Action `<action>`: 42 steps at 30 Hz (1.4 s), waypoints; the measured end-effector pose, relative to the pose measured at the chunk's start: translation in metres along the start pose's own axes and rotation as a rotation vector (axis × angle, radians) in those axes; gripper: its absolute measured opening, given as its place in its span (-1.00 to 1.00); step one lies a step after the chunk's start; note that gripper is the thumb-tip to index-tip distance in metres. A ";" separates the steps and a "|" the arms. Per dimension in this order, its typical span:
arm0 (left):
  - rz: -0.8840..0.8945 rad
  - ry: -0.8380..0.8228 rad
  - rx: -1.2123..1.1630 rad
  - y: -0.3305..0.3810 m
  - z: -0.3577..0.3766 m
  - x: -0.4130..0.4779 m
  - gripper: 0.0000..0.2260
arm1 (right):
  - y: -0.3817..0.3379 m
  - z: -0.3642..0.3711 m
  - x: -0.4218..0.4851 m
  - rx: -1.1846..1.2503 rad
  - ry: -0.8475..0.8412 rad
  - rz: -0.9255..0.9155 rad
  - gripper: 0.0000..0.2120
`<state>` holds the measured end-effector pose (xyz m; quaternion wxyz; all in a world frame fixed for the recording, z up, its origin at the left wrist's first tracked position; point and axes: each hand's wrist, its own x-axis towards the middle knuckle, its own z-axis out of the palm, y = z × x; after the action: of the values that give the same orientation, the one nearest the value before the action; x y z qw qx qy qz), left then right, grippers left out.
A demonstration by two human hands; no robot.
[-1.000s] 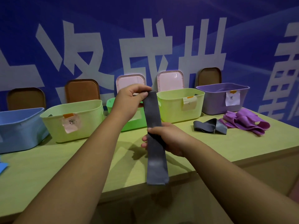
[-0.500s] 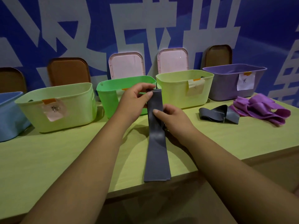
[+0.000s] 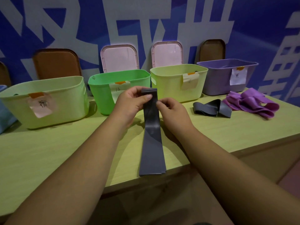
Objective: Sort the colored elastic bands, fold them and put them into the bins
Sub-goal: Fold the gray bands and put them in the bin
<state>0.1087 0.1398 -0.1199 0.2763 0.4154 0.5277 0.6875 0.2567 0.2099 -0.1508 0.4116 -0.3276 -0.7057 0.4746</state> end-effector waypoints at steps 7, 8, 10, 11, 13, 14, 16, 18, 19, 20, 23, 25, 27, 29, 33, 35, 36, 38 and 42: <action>-0.058 -0.049 0.155 -0.009 0.009 -0.012 -0.78 | -0.003 -0.066 0.022 -0.789 0.084 0.061 -0.48; -0.056 -0.057 0.173 -0.009 0.010 -0.015 -0.77 | 0.001 -0.076 0.024 -0.848 0.088 0.077 -0.45; -0.050 -0.063 0.190 -0.007 0.012 -0.018 -0.76 | 0.013 -0.090 0.026 -0.954 0.114 0.101 -0.53; -0.048 -0.065 0.190 -0.006 0.012 -0.019 -0.76 | 0.020 -0.093 0.027 -1.012 0.106 0.115 -0.62; -0.049 -0.061 0.192 -0.005 0.012 -0.020 -0.76 | 0.028 -0.094 0.030 -1.039 0.098 0.153 -0.72; -0.050 -0.059 0.196 -0.006 0.011 -0.019 -0.77 | 0.029 -0.094 0.031 -1.005 0.119 0.161 -0.73; -0.048 -0.060 0.205 -0.007 0.009 -0.018 -0.78 | 0.029 -0.092 0.031 -0.993 0.170 0.142 -0.73; -0.040 -0.065 0.211 -0.007 0.007 -0.017 -0.79 | 0.028 -0.089 0.028 -1.056 0.247 0.077 -0.76; -0.036 -0.066 0.215 -0.008 0.007 -0.016 -0.79 | 0.025 -0.089 0.024 -1.092 0.278 0.031 -0.78; -0.033 -0.065 0.221 -0.007 0.007 -0.017 -0.79 | 0.020 -0.088 0.019 -1.111 0.292 -0.010 -0.79; -0.027 -0.068 0.224 -0.008 0.008 -0.017 -0.77 | 0.009 -0.082 0.010 -1.056 0.261 -0.115 -0.77; -0.026 -0.069 0.230 -0.008 0.009 -0.016 -0.76 | 0.005 -0.077 0.008 -0.867 0.200 -0.150 -0.77; -0.020 -0.067 0.231 -0.008 0.008 -0.015 -0.77 | 0.001 -0.073 0.008 -0.708 0.120 -0.181 -0.68; -0.009 -0.068 0.213 -0.006 0.005 -0.013 -0.79 | -0.007 -0.068 0.008 -0.574 0.037 -0.191 -0.53; 0.048 -0.108 0.109 -0.002 0.000 -0.011 -0.78 | -0.024 -0.053 0.009 -0.306 0.002 -0.237 -0.50; 0.077 -0.162 0.092 0.001 -0.003 -0.012 -0.74 | -0.023 -0.045 0.006 -0.185 -0.050 -0.238 -0.51; 0.090 -0.193 0.099 0.002 -0.005 -0.012 -0.72 | -0.020 -0.042 0.004 -0.114 -0.078 -0.224 -0.52; 0.097 -0.241 0.113 0.002 -0.009 -0.010 -0.72 | -0.012 -0.039 0.000 -0.004 -0.135 -0.189 -0.57; 0.053 -0.312 0.098 -0.002 -0.011 -0.007 -0.68 | -0.006 -0.040 0.001 -0.057 -0.139 -0.205 -0.64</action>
<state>0.1023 0.1296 -0.1248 0.3158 0.5438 0.5003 0.5951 0.2918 0.2246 -0.1367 0.3985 -0.2318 -0.7755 0.4314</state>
